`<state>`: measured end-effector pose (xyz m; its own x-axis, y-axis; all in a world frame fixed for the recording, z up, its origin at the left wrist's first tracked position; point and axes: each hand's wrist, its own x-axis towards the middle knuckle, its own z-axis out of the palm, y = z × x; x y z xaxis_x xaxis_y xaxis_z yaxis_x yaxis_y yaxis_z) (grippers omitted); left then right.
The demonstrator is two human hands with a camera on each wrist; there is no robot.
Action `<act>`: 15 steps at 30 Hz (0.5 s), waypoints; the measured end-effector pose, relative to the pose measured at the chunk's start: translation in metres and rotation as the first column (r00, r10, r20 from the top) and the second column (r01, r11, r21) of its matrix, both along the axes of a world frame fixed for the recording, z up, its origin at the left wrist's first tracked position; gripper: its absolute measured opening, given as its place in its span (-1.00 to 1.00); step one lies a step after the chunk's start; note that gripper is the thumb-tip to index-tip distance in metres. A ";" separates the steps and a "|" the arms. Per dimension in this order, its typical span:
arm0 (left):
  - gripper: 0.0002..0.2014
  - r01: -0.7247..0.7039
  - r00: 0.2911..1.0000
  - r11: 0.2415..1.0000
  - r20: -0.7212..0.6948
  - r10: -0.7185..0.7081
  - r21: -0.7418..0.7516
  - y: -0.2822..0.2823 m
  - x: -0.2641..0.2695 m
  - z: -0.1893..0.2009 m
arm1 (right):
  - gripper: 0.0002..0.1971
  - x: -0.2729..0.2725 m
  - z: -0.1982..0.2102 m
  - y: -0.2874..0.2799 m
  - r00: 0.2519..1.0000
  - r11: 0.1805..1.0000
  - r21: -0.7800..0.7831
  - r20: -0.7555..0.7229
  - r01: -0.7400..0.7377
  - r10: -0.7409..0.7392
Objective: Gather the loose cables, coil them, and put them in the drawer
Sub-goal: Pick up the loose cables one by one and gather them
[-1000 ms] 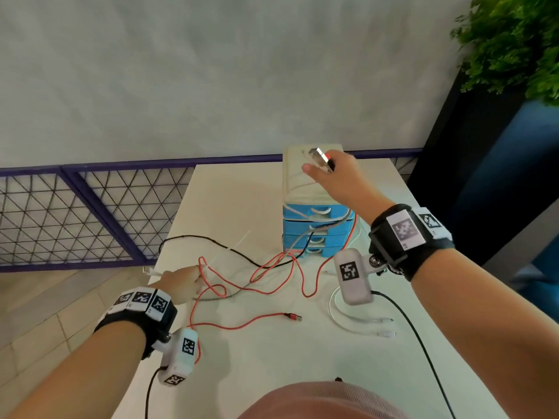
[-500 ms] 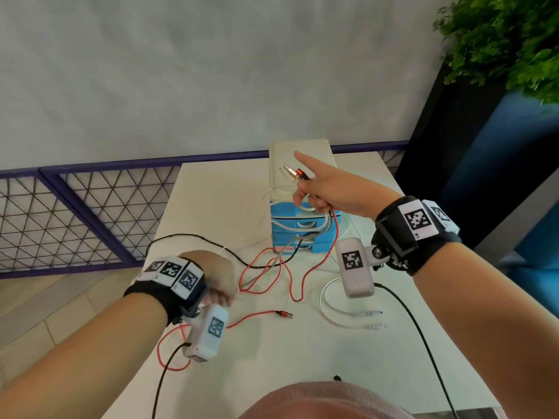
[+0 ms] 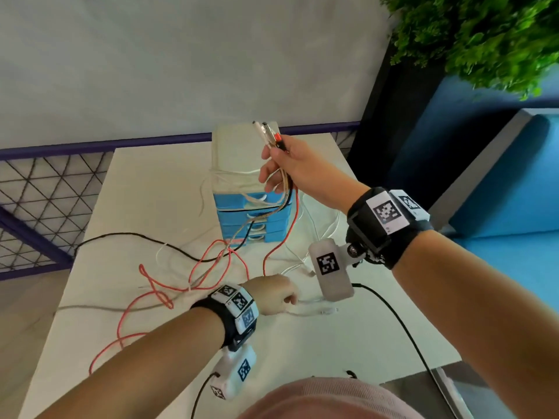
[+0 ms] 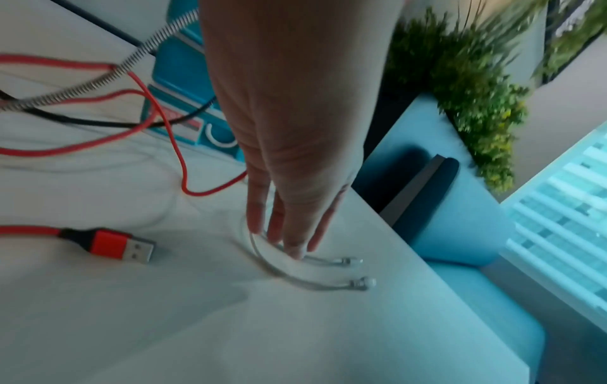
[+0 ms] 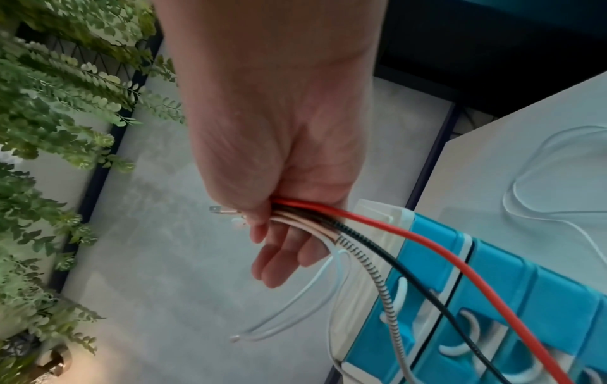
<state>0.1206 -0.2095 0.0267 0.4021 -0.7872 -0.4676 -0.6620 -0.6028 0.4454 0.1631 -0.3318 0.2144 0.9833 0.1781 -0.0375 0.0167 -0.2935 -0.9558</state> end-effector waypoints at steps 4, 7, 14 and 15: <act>-0.61 0.061 0.996 0.998 0.070 -0.062 0.018 -0.021 -0.009 -0.026 | -0.78 0.000 -0.009 -0.013 1.000 1.000 -0.014 -0.005 0.027 -0.027; -0.66 0.066 0.987 0.998 0.144 -0.068 0.017 -0.033 -0.017 -0.033 | -0.79 0.000 -0.015 -0.027 0.999 0.999 -0.037 -0.028 0.039 -0.040; -0.92 -0.021 0.998 1.000 -0.055 0.021 -0.004 -0.037 -0.018 -0.025 | -0.76 0.000 -0.026 -0.048 0.992 0.997 0.059 -0.112 0.056 -0.050; -0.94 -0.078 0.984 0.996 -0.160 0.072 -0.033 -0.035 -0.017 -0.016 | -0.77 -0.002 -0.028 -0.052 0.990 0.993 0.103 -0.134 0.052 -0.038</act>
<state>0.1036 -0.2448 0.0107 0.3841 -0.7765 -0.4996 -0.5344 -0.6282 0.5655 0.1616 -0.3838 0.1866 0.9782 0.1435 -0.1504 -0.1222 -0.1881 -0.9745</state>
